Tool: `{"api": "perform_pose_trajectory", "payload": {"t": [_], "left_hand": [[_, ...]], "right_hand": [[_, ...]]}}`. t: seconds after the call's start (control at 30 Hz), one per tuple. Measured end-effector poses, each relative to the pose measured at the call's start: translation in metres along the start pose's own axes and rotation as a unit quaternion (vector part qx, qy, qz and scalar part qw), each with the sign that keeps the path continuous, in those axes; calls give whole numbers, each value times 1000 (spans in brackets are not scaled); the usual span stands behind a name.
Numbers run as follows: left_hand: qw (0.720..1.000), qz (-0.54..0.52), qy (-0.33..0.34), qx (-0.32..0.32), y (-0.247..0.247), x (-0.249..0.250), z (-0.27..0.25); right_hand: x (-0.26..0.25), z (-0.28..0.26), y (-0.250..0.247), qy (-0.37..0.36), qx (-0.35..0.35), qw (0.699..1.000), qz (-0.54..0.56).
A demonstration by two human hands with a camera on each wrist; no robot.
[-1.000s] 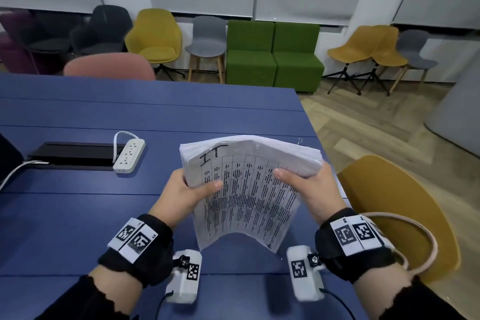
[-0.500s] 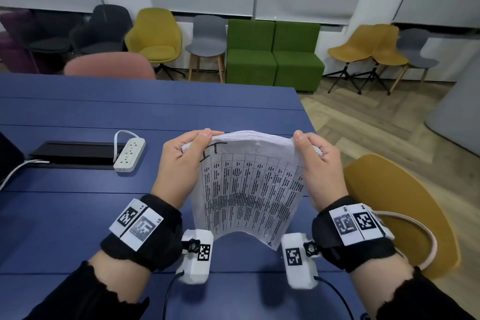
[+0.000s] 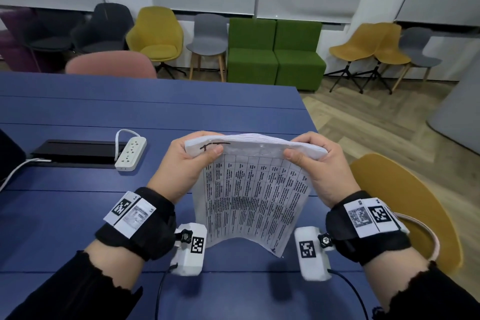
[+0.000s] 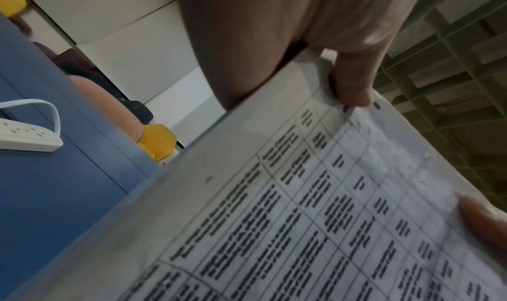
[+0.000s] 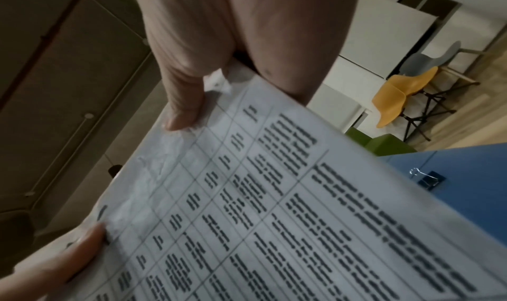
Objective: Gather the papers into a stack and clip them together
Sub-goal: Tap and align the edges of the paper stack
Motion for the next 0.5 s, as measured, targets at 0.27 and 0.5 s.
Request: {"api": "perform_pose_trajectory", "payload": {"t": [0.27, 0.5], "left_hand": [[1000, -13, -14, -10, 6, -11, -6], [999, 33, -5, -4, 10, -12, -9]], "right_hand": [[6, -3, 0, -1, -13, 1000, 18], [8, -5, 1, -23, 6, 1000, 9]]}}
Point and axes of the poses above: each hand's wrist, its own z-axis towards the middle knuckle, its own y-axis out of the palm, x = y × z, the point moved 3 cm from there along z, towards the middle knuckle, and after that the axes turned 2 degrees about y, right-handed, at the moved point
